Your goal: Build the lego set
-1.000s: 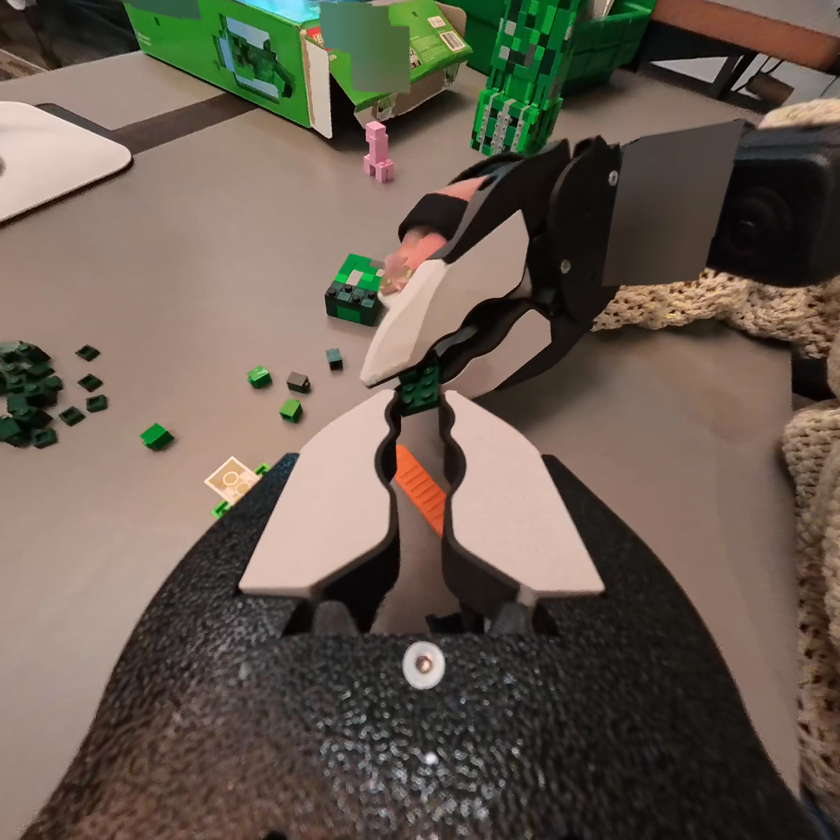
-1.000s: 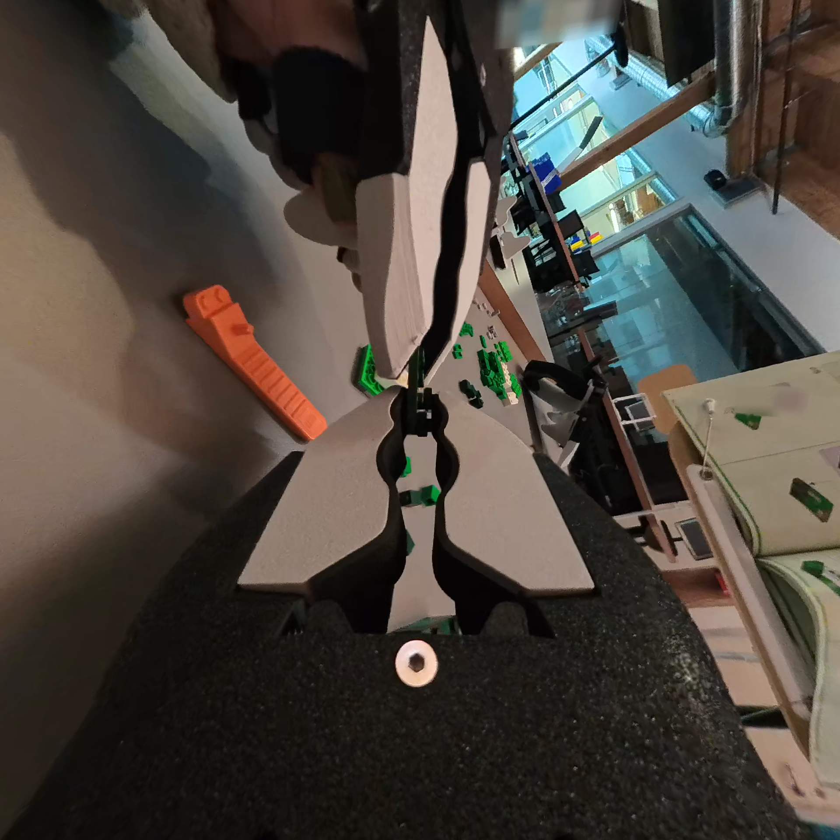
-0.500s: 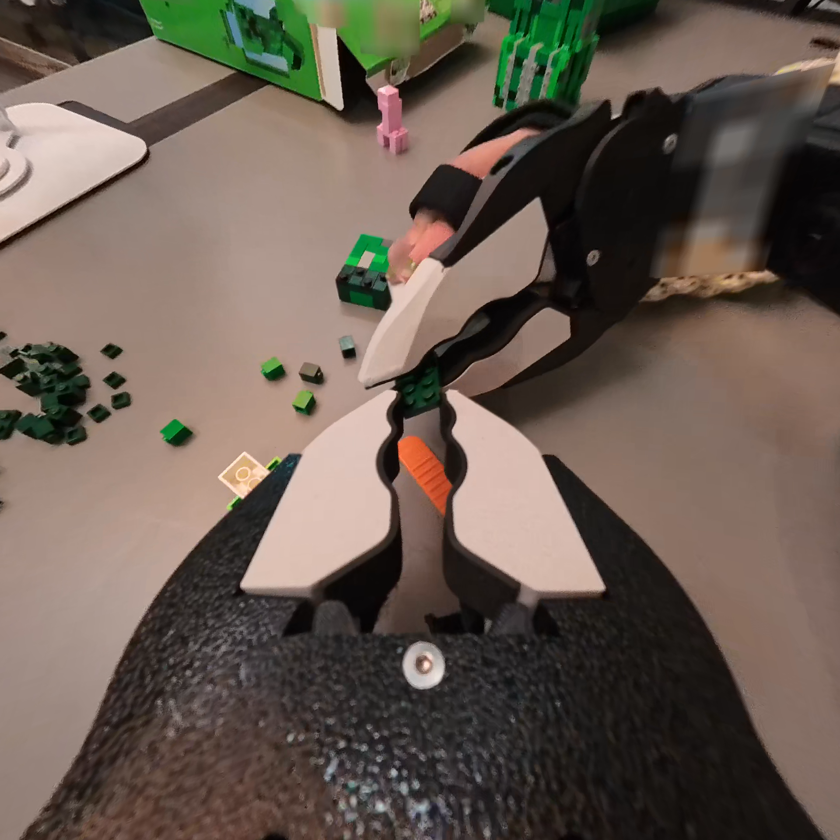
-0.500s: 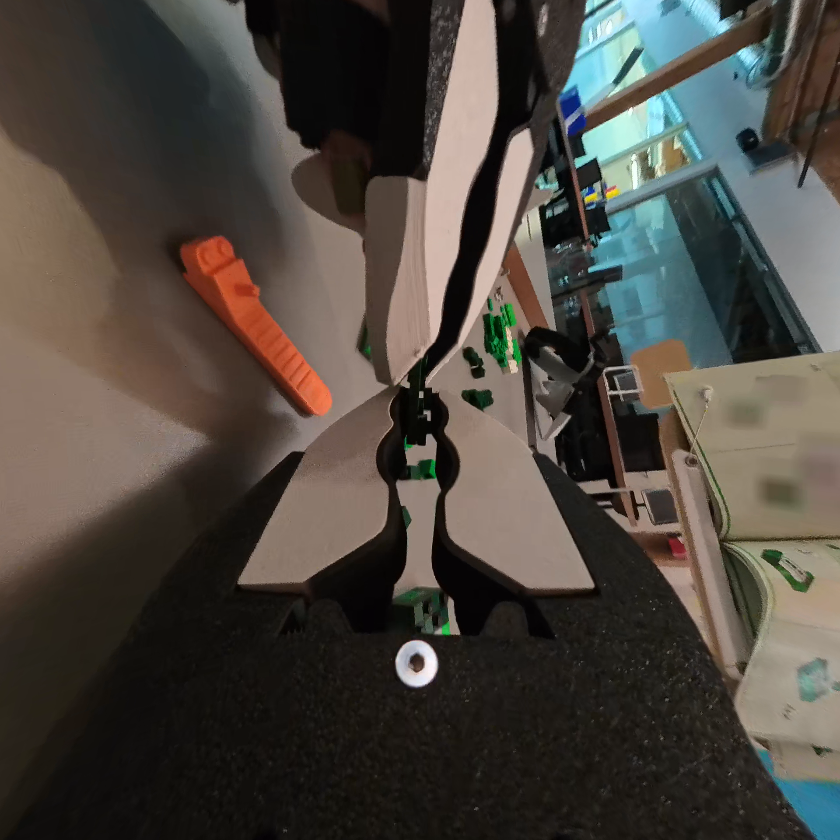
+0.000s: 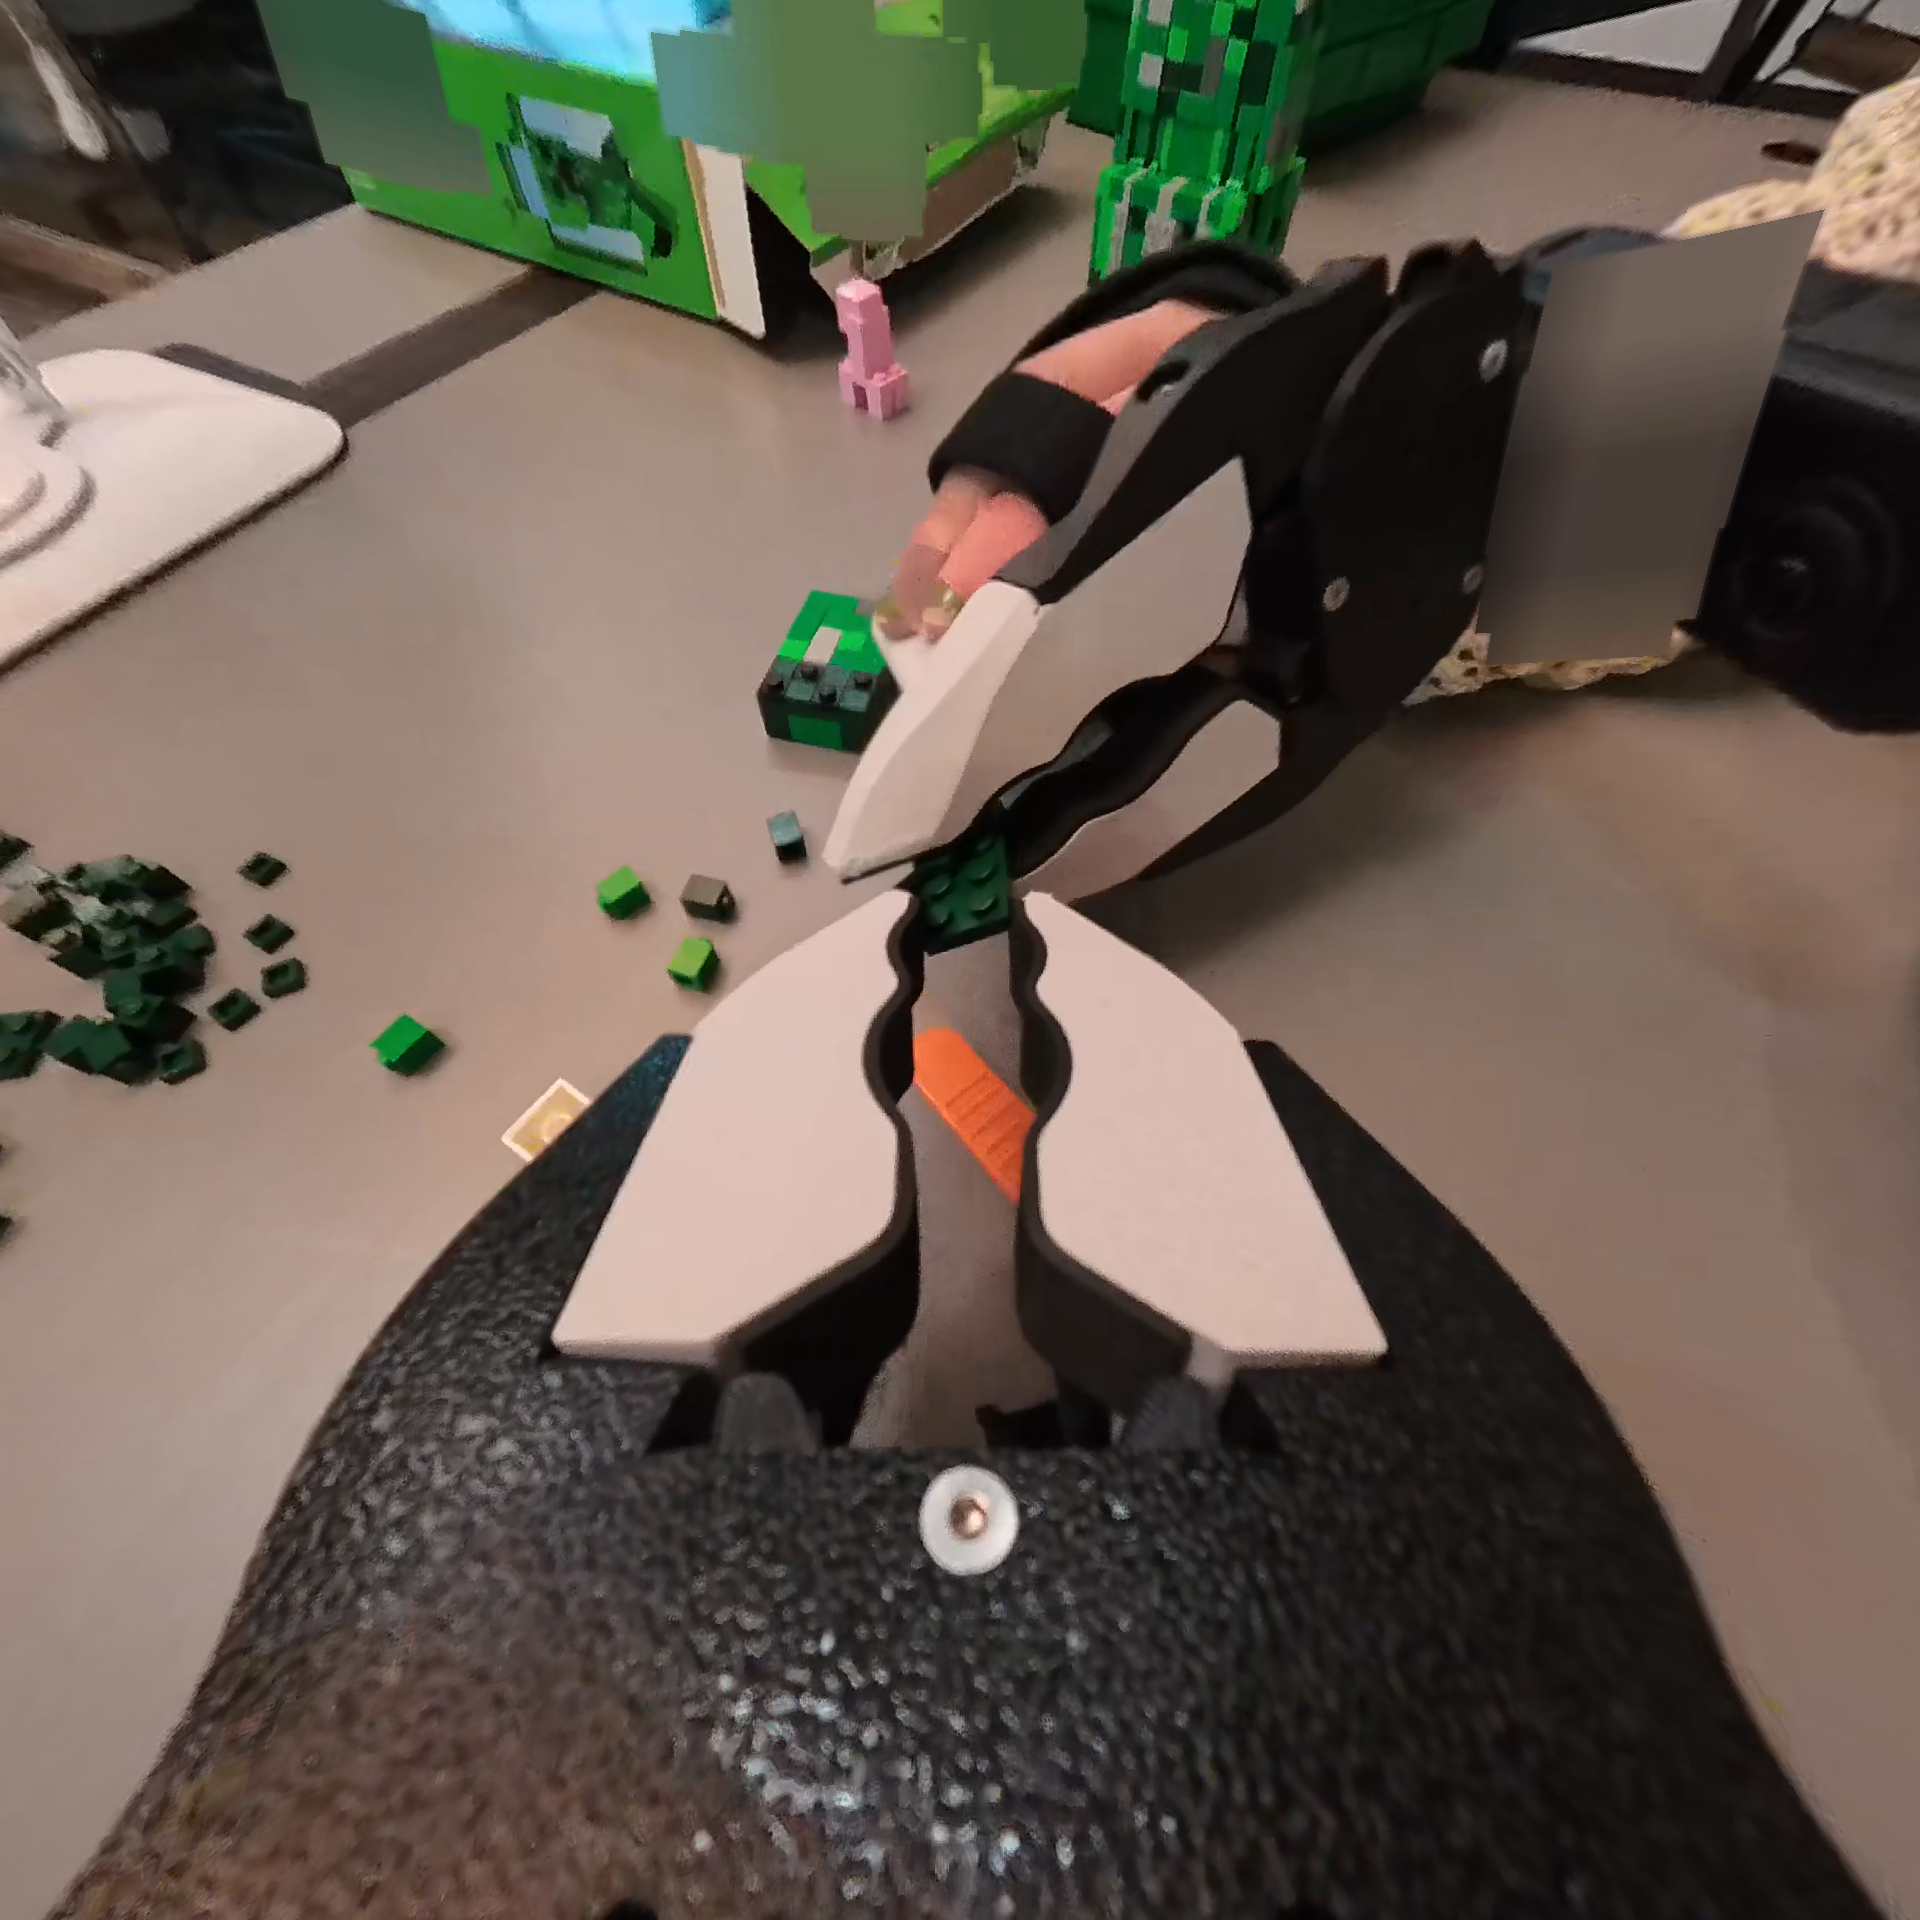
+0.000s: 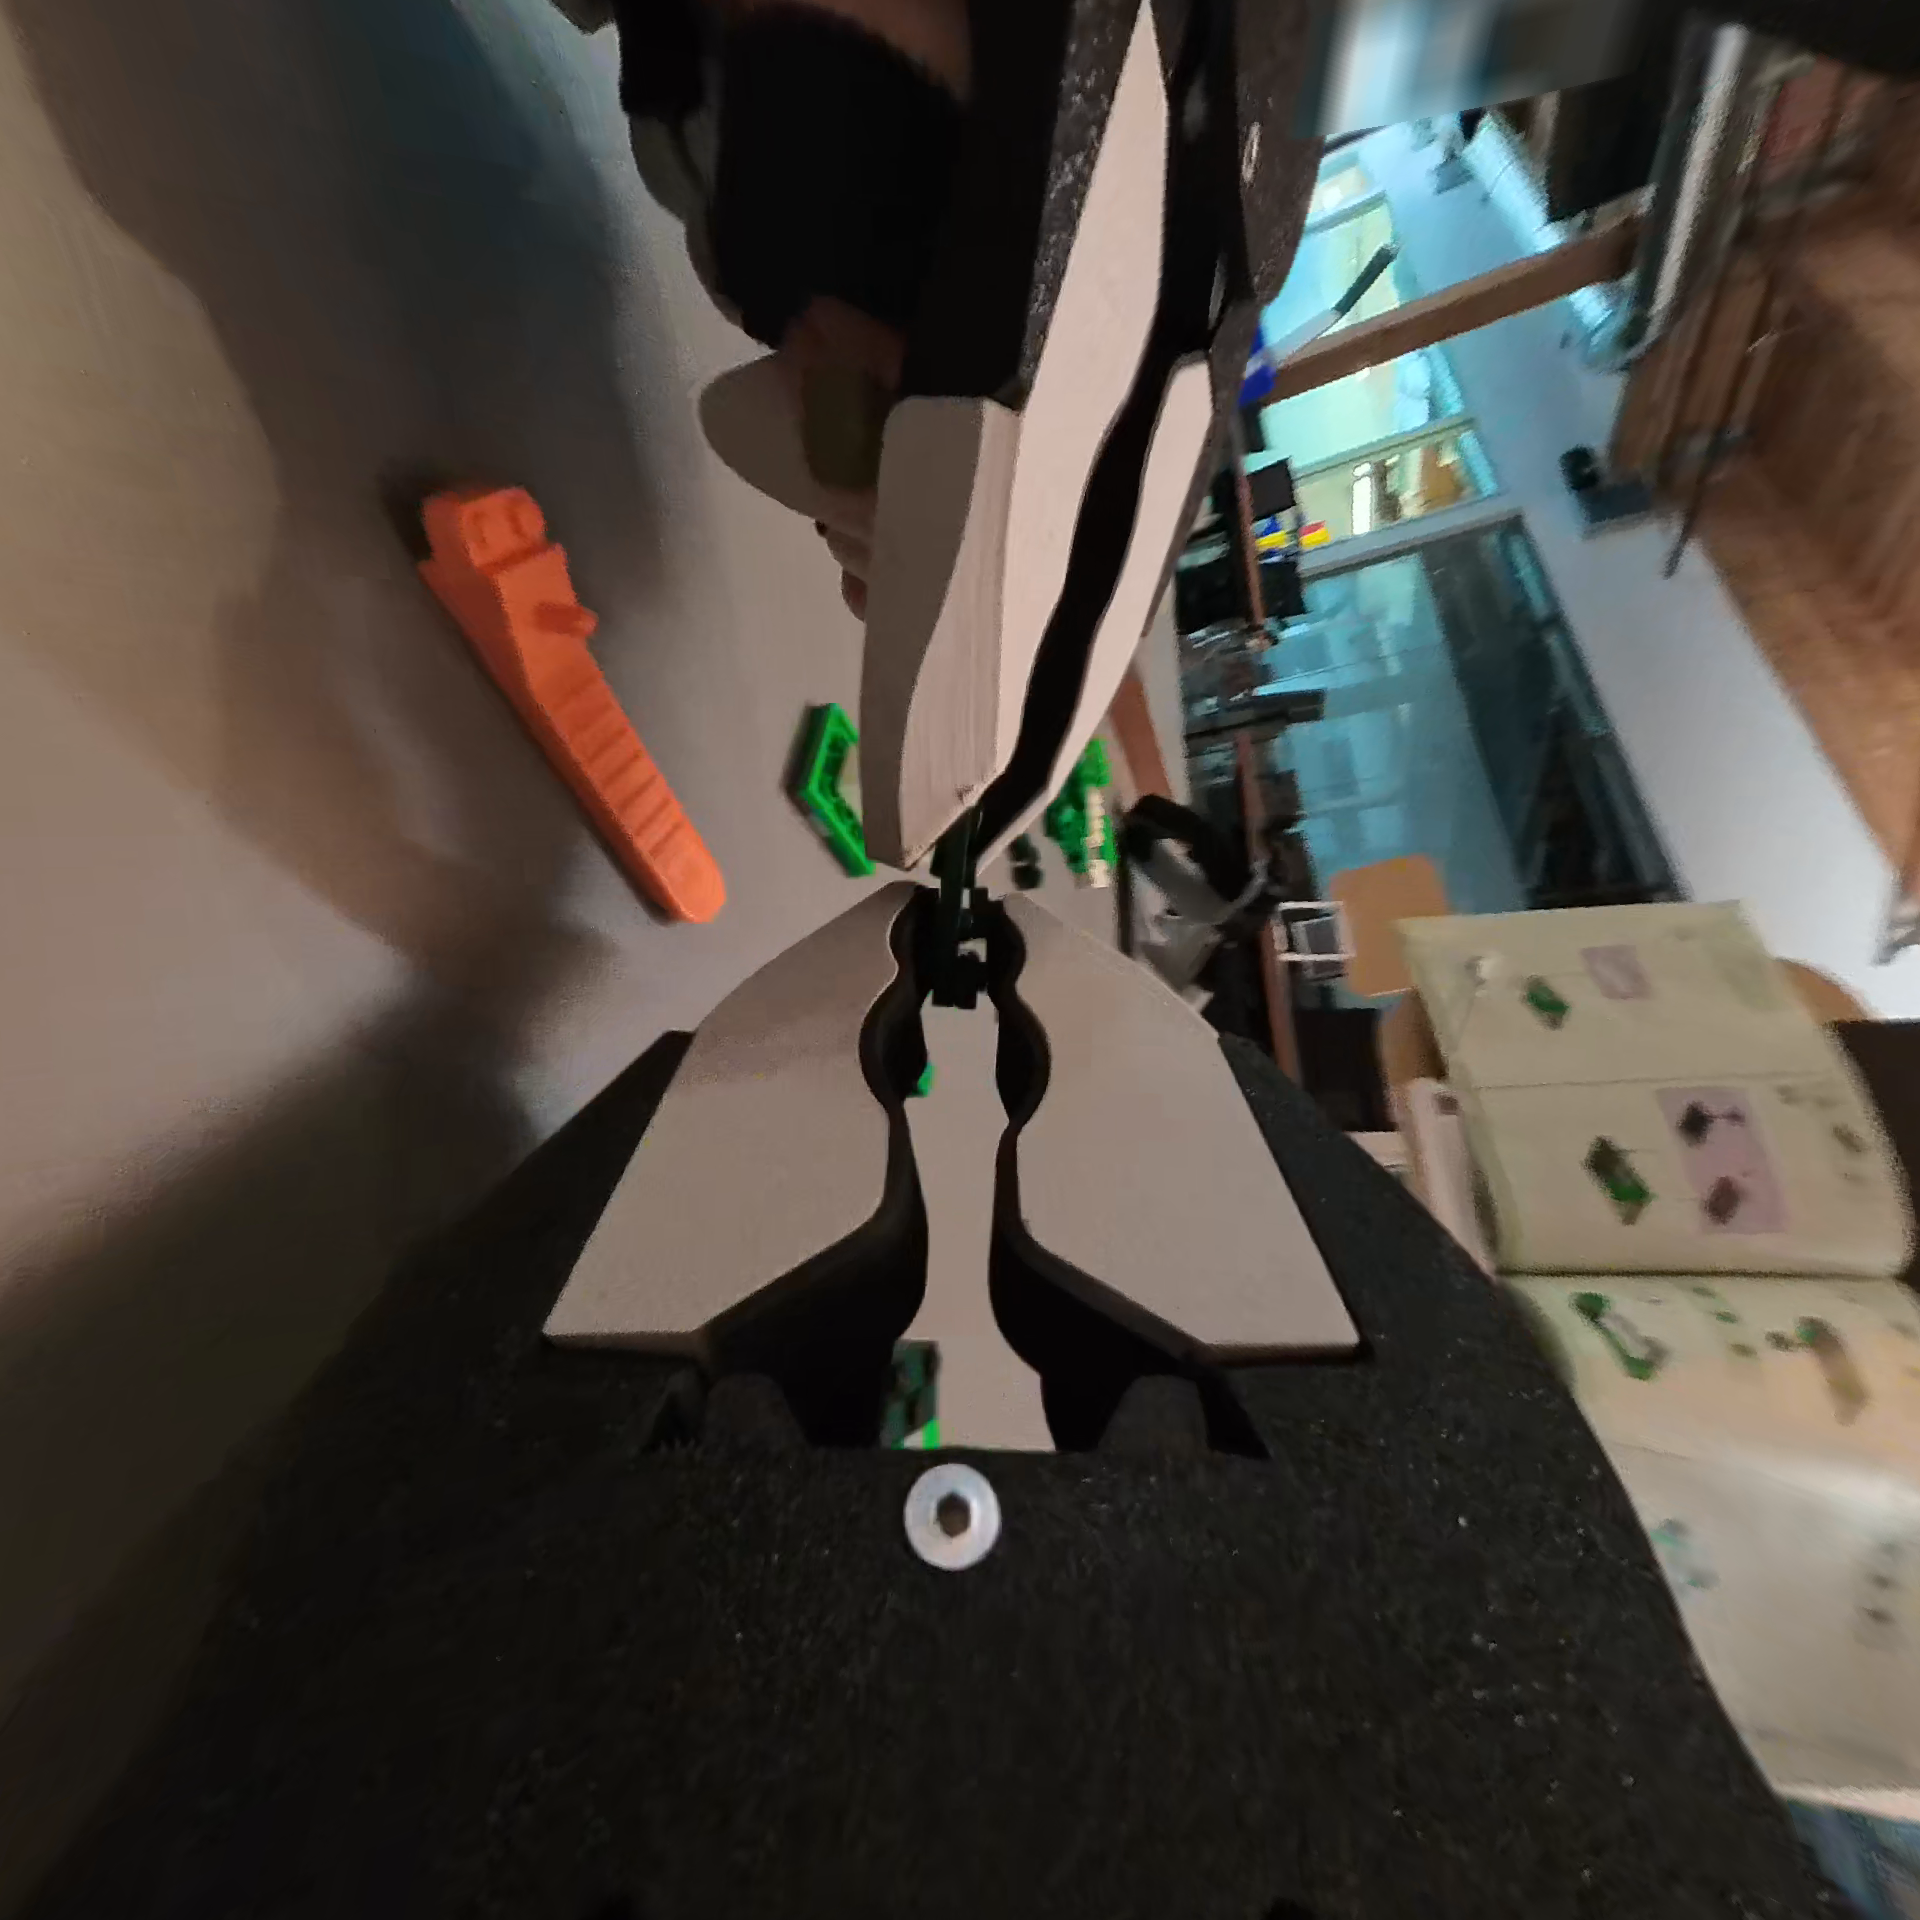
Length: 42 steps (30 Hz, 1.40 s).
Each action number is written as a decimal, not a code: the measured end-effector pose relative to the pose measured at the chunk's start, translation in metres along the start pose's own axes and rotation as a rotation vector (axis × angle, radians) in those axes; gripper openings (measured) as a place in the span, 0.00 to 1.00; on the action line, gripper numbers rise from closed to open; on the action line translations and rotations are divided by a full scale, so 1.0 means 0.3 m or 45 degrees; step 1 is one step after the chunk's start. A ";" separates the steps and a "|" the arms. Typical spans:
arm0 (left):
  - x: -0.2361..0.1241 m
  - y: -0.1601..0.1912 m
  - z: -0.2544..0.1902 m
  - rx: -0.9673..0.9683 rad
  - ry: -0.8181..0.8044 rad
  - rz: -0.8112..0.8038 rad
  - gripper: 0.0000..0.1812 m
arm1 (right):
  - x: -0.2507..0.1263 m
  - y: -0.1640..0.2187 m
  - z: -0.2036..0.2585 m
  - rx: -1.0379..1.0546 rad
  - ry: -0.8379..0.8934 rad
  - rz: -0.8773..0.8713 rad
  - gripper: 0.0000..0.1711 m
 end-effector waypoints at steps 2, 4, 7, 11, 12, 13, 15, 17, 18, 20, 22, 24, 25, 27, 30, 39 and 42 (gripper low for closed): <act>-0.003 -0.014 -0.005 0.052 -0.042 -0.037 0.08 | -0.010 -0.004 -0.010 -0.103 0.087 -0.016 0.05; -0.002 -0.025 -0.012 0.114 -0.098 -0.058 0.08 | -0.015 -0.003 -0.015 -0.160 0.150 -0.018 0.05; 0.003 -0.036 -0.024 0.217 -0.182 -0.080 0.08 | -0.021 -0.001 -0.020 -0.196 0.231 -0.029 0.05; 0.002 -0.045 -0.033 0.296 -0.228 -0.093 0.08 | -0.027 -0.002 -0.020 -0.229 0.295 -0.047 0.05; 0.002 -0.046 -0.034 0.301 -0.232 -0.089 0.08 | -0.026 -0.002 -0.020 -0.226 0.297 -0.048 0.05; 0.001 -0.046 -0.034 0.304 -0.234 -0.089 0.08 | -0.026 -0.002 -0.020 -0.226 0.303 -0.050 0.05; -0.001 -0.048 -0.035 0.314 -0.237 -0.093 0.08 | -0.027 -0.003 -0.020 -0.221 0.307 -0.060 0.05; -0.001 -0.049 -0.038 0.321 -0.234 -0.094 0.08 | -0.027 -0.002 -0.021 -0.197 0.300 -0.063 0.06; 0.000 -0.051 -0.040 0.325 -0.231 -0.097 0.08 | -0.026 -0.001 -0.023 -0.184 0.296 -0.062 0.07; 0.001 -0.053 -0.044 0.341 -0.232 -0.095 0.08 | -0.024 0.003 -0.025 -0.149 0.282 -0.059 0.09; 0.001 -0.054 -0.046 0.349 -0.231 -0.092 0.08 | -0.025 0.008 -0.029 -0.118 0.275 -0.063 0.09; 0.000 -0.056 -0.047 0.352 -0.233 -0.096 0.08 | -0.027 0.011 -0.034 -0.086 0.270 -0.066 0.09; -0.001 -0.056 -0.047 0.352 -0.233 -0.098 0.08 | -0.027 0.013 -0.035 -0.073 0.265 -0.068 0.09; -0.002 -0.055 -0.045 0.348 -0.231 -0.096 0.08 | -0.028 0.014 -0.036 -0.059 0.260 -0.074 0.08; -0.004 -0.052 -0.043 0.349 -0.223 -0.084 0.08 | -0.025 0.023 -0.036 -0.044 0.248 -0.056 0.08; -0.073 -0.016 0.049 0.253 -0.496 -0.146 0.08 | -0.056 0.113 -0.113 0.436 0.349 0.015 0.03; -0.064 0.007 0.066 0.242 -0.532 -0.125 0.08 | -0.073 0.143 -0.128 0.633 0.344 -0.022 0.03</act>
Point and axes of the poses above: each gripper's, where its closed fingertips meet, x out along the fingers, y out of its underside, z = x × y across the jaws, the point moved 8 cm from there along -x, back along the fingers, and after that the axes turned 9 degrees about x, right-handed, at the moved point
